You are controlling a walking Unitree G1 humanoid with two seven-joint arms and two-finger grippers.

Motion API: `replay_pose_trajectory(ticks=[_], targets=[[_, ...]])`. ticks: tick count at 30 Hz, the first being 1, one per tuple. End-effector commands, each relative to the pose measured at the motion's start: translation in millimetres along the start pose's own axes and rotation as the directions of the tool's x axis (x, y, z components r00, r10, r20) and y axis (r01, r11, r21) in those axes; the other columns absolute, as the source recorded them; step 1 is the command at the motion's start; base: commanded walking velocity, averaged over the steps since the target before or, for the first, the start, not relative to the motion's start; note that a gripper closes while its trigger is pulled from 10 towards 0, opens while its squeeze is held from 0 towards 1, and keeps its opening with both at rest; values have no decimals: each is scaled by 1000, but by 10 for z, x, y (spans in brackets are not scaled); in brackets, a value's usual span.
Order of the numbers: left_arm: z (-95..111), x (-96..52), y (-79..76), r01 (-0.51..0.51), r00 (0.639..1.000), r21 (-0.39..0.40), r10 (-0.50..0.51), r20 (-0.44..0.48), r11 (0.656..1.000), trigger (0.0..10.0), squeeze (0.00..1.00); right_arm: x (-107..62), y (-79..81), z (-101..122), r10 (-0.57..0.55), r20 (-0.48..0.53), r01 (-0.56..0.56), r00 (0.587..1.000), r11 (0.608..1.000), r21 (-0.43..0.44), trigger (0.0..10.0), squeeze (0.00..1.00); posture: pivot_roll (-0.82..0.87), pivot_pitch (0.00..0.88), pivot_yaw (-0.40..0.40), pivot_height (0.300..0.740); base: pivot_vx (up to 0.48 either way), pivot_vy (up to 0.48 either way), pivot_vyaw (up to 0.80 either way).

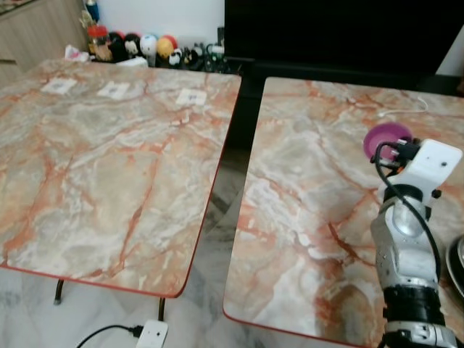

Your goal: Setting the table

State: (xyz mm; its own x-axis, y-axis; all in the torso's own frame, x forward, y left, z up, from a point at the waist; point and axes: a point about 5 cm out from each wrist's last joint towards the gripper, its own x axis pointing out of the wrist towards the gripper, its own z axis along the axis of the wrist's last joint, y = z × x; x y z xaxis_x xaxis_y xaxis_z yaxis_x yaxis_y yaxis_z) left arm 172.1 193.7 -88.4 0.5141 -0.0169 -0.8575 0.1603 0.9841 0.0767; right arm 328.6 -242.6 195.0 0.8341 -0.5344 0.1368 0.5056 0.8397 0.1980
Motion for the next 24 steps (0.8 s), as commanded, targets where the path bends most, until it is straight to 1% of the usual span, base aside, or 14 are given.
replay_pose_trajectory(ticks=[1,2,3,4,7,8,12,13,20,22,24], targets=[[-72,-9,-6,11,1000,1,-11,-28,1000,10000,0,-11,-82,51,-98,-73,101,992,994,33,10000,0,18,48,-42,740,0,0,0],[-72,-9,-7,12,1000,4,-12,-29,1000,10000,0,-51,-64,15,-115,-141,128,983,988,81,10000,0,18,48,-42,740,0,0,0],[-73,-9,-7,12,1000,3,-12,-29,1000,10000,0,-79,-31,-9,-104,-177,126,979,985,119,10000,0,16,49,-44,740,0,0,0],[-73,-9,-7,12,1000,3,-12,-29,1000,10000,0,-79,-31,-9,-104,-177,126,979,985,119,10000,0,16,49,-44,740,0,0,0],[-73,-9,-8,12,999,2,-12,-29,1000,10000,0,-186,116,-42,-34,-278,100,960,969,226,10000,0,14,53,-46,740,0,0,0],[-72,-8,-8,12,999,1,-12,-29,1000,10000,0,-208,147,-43,-17,-301,95,954,964,247,10000,0,14,53,-46,740,0,0,0],[-70,-8,-10,15,999,1,-15,-30,1000,10000,0,-218,123,4,-7,-349,99,937,964,247,10000,0,1,51,-47,740,0,0,0],[-71,-7,-12,16,999,2,-16,-31,1000,10000,0,-213,97,3,-19,-358,116,934,960,253,10000,0,1,51,-48,740,0,0,0],[-70,-7,-13,16,999,-2,-17,-30,1000,10000,0,-239,34,27,-56,-384,161,922,956,245,10000,0,6,52,-51,740,0,0,0],[-71,-8,-15,18,999,-2,-18,-30,1000,10000,0,-257,-13,28,-91,-384,197,919,949,246,10000,0,3,51,-50,740,0,0,0],[-75,-8,-17,19,999,-1,-19,-31,1000,10000,0,-301,-83,41,-153,-384,260,911,935,243,10000,0,1,51,-49,740,0,0,0]])
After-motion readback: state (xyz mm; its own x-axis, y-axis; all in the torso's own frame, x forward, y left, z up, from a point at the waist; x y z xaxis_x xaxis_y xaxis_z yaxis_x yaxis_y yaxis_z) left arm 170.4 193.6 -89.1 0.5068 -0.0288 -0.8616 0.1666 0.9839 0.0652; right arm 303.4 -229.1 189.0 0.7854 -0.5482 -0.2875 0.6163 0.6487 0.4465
